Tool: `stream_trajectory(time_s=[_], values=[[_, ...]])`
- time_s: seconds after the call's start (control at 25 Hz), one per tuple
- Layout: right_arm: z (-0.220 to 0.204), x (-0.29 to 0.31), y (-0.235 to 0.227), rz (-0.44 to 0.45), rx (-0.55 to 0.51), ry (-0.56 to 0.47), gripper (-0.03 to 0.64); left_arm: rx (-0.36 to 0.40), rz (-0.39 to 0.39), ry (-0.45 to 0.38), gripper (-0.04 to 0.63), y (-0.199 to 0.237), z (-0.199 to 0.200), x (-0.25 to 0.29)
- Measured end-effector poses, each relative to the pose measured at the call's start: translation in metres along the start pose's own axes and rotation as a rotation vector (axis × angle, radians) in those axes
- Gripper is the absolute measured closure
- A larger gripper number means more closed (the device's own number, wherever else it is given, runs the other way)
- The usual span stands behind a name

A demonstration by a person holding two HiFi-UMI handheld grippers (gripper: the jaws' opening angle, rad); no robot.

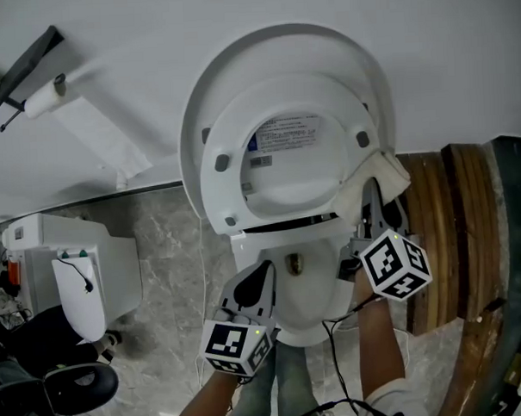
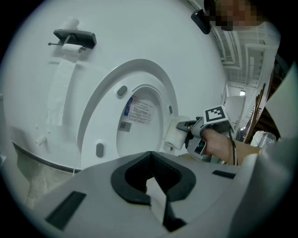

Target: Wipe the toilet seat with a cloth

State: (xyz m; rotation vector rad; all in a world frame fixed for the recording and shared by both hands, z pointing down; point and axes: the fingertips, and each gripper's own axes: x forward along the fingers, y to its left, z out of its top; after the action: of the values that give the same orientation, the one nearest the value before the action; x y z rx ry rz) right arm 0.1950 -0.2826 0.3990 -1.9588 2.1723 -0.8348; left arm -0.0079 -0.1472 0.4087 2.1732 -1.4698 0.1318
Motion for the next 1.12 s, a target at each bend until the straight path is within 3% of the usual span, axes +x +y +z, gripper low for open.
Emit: stream_trajectory(time_s=[0.64, 1.12], values=[[-0.045, -0.010, -0.039, -0.083, 0.027, 0.004, 0.517, -0.023, 0.000, 0.050, 0.587, -0.004, -0.042, -0.001], [-0.075, -0.019, -0.054, -0.097, 0.003, -0.009, 0.517, -0.027, 0.002, 0.070, 0.586, 0.002, -0.066, -0.005]])
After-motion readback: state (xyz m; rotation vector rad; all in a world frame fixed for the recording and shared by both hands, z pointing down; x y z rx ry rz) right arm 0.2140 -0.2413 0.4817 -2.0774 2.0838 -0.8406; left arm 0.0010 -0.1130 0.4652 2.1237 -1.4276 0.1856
